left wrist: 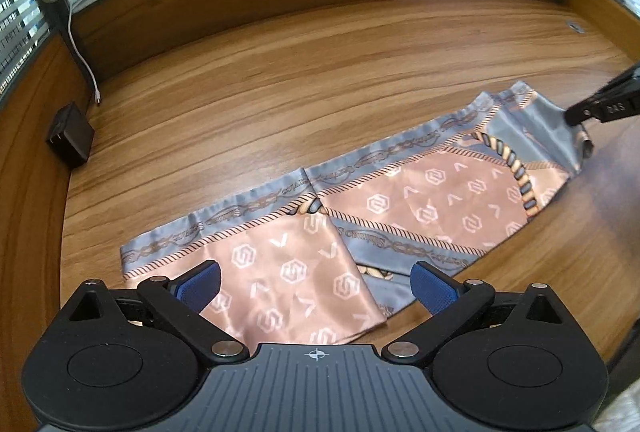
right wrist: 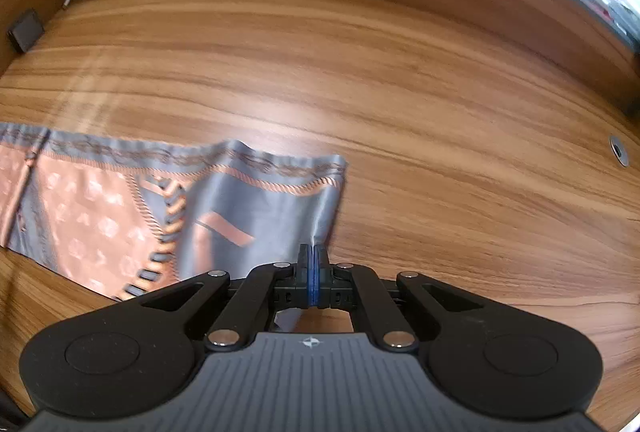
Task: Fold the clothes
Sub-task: 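Pull the grasped layer away with the right gripper to unfold the scarf, then grasp the scarf's middle fold with the left gripper while the right gripper holds the scarf end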
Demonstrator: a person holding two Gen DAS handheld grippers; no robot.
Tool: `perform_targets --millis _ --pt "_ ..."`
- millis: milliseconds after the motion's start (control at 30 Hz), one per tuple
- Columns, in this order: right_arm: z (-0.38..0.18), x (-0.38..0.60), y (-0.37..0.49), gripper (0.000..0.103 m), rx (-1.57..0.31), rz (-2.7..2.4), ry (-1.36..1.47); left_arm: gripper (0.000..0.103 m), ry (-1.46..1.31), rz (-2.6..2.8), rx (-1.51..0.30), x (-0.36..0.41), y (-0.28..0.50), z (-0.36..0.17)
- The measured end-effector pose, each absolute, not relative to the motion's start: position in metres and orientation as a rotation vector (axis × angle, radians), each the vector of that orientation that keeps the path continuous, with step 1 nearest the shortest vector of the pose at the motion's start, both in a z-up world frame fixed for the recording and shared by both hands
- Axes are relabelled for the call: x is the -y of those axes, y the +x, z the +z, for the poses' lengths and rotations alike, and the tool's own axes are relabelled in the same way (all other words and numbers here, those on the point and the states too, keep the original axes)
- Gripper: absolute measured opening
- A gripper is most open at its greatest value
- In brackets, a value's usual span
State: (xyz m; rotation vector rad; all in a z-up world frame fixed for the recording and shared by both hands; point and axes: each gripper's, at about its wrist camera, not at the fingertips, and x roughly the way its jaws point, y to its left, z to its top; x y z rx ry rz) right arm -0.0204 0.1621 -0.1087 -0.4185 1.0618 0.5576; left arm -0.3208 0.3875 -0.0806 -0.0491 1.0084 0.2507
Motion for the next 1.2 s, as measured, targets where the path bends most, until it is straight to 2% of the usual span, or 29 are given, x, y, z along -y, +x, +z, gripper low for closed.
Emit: perform_targets --millis 200,267,333,433,633,900,1000,1133,1200 --pt "-0.103 -0.163 -0.025 0.003 -1.035 0.558 -0.458 0.098 -0.067 0.275 -1.026 -0.389 -0.31 -0.09" --pt "-0.1 -0.164 -0.027 0.014 -1.024 0.564 -0.467 0.097 -0.063 0.273 -1.03 -0.39 -0.309 -0.092" --pt "-0.094 -0.171 -0.035 0.019 -1.011 0.594 -0.454 0.095 -0.052 0.266 -1.037 -0.39 -0.308 -0.094" --pt "-0.087 -0.184 -0.046 0.019 -1.006 0.634 -0.431 0.088 -0.035 0.263 -1.048 -0.389 -0.305 -0.097" --pt "-0.079 -0.222 -0.071 0.02 -1.009 0.748 -0.4 0.071 -0.056 0.242 -1.057 -0.396 -0.309 -0.099" --pt "-0.09 -0.286 -0.105 0.02 -1.046 0.934 -0.396 0.022 -0.105 0.214 -1.066 -0.407 -0.32 -0.102" --pt "-0.099 -0.309 -0.117 0.022 -1.052 0.985 -0.429 0.015 -0.122 0.229 -1.067 -0.414 -0.327 -0.103" --pt "-0.109 -0.334 -0.129 0.022 -1.047 1.032 -0.479 0.015 -0.145 0.268 -1.068 -0.424 -0.338 -0.102" --pt "-0.112 -0.342 -0.134 0.027 -1.033 1.051 -0.51 0.015 -0.152 0.284 -1.071 -0.43 -0.344 -0.103"
